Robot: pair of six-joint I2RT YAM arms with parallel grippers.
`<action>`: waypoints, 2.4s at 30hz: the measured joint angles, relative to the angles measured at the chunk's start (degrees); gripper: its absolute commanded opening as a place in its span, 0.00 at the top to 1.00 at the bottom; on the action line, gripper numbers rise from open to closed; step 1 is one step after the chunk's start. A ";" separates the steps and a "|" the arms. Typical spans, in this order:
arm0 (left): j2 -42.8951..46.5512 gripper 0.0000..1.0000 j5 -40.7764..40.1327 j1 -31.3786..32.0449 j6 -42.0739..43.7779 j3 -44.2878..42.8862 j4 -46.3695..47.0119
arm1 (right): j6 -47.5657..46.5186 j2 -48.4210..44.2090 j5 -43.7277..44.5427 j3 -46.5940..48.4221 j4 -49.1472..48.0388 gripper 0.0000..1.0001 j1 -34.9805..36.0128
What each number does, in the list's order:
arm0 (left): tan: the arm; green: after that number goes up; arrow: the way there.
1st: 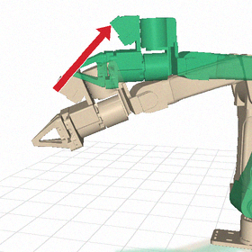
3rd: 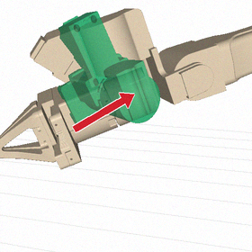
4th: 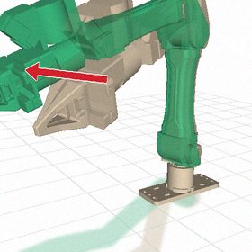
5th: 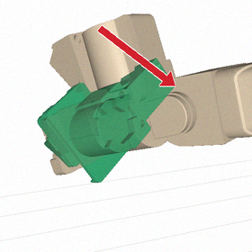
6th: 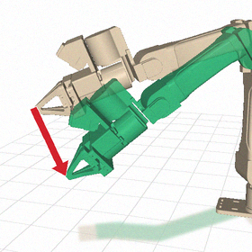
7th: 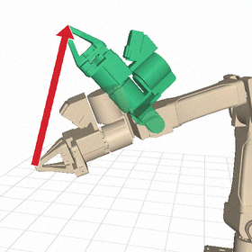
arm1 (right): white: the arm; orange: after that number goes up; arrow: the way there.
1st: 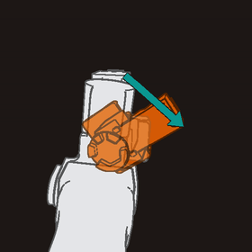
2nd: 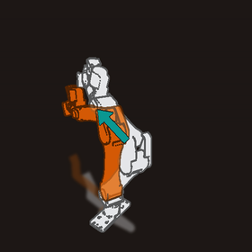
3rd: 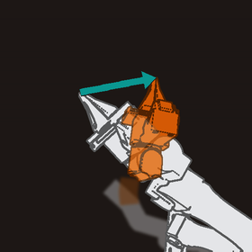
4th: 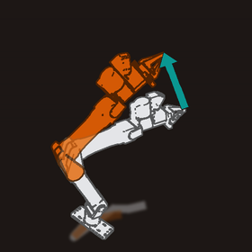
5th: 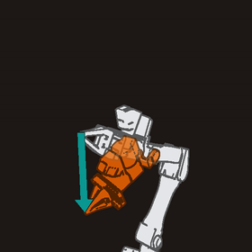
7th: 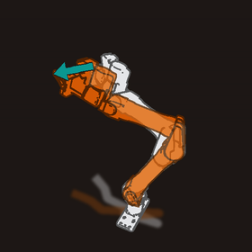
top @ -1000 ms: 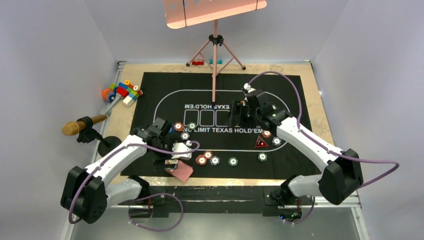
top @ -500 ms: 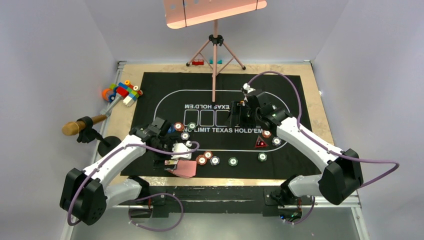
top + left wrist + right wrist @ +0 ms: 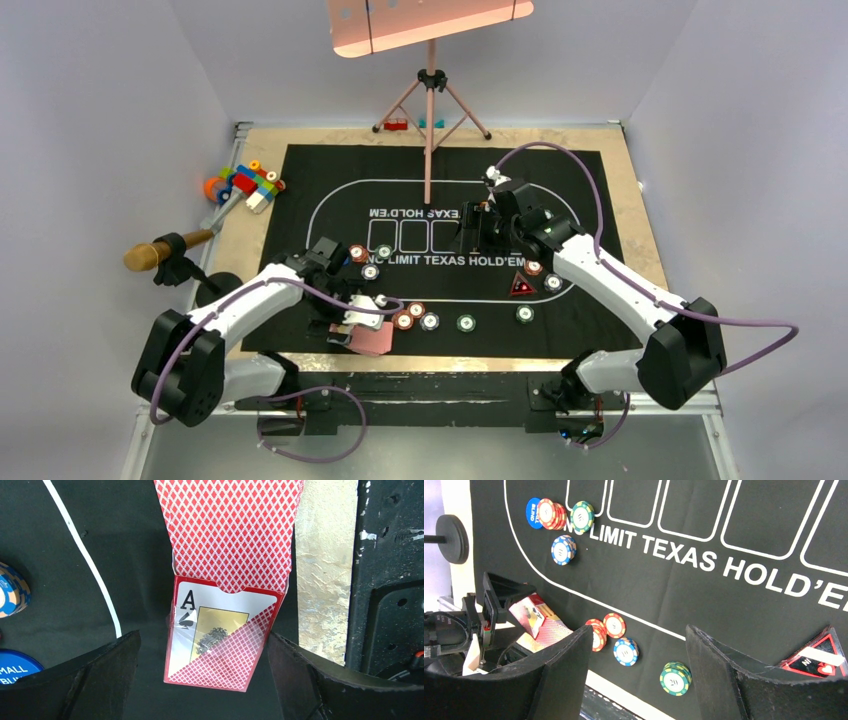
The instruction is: Distribute texas hold em gaming equipment
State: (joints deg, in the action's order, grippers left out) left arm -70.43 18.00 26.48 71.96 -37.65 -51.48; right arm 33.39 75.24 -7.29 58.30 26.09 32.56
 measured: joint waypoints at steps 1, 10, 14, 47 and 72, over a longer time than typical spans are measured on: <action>-0.28 0.00 0.00 0.11 0.33 0.00 0.22 | 0.00 0.00 0.00 0.00 0.00 0.29 0.00; -0.98 0.00 1.33 1.05 0.79 -0.28 0.74 | 0.96 -1.44 -0.55 -2.27 -1.22 0.31 0.00; -0.96 0.00 3.37 1.31 0.76 -0.28 -0.57 | 1.44 -1.77 -1.25 -2.95 -1.09 0.32 0.00; 2.97 0.00 6.58 1.81 -10.54 0.72 -0.37 | 6.51 8.31 -4.66 -4.55 -4.04 0.83 30.60; 7.48 0.00 1.09 1.40 -11.82 3.26 3.43 | 6.01 21.88 -5.44 -2.75 -9.90 0.94 32.63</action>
State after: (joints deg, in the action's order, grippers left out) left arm -62.96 19.09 27.88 60.14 -34.39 -48.05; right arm 39.40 97.12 -12.73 55.55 16.19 65.19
